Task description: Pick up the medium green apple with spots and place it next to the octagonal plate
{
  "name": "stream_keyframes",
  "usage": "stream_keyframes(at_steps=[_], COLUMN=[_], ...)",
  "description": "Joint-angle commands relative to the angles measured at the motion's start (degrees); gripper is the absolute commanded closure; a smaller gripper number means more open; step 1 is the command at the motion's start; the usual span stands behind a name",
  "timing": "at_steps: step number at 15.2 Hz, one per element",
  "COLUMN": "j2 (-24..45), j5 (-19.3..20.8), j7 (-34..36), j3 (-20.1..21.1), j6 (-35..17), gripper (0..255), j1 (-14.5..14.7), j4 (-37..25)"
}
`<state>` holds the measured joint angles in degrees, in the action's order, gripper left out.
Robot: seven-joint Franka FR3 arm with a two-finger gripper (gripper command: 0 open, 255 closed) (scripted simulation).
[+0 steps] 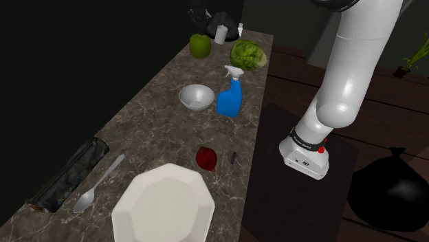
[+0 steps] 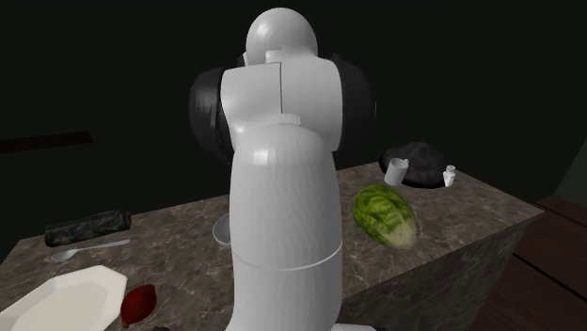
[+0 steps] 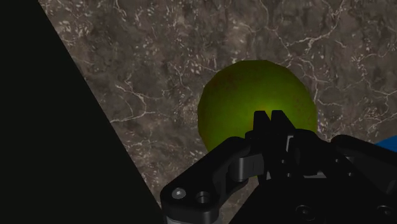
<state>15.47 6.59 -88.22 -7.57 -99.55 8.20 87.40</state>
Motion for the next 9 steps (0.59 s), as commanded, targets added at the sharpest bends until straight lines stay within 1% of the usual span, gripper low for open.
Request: stream_keyframes(at_steps=[1, 8, 9], j2=[0.1, 0.6, -1.0], j5=[0.0, -0.2, 0.1], j7=[-0.2, -0.9, 0.3], j3=[0.0, 0.0, 0.3], j6=[1.5, 6.8, 6.3], gripper=[255, 255, 255], j1=[0.0, 0.0, 0.7], j4=[-1.6, -7.4, -5.2])
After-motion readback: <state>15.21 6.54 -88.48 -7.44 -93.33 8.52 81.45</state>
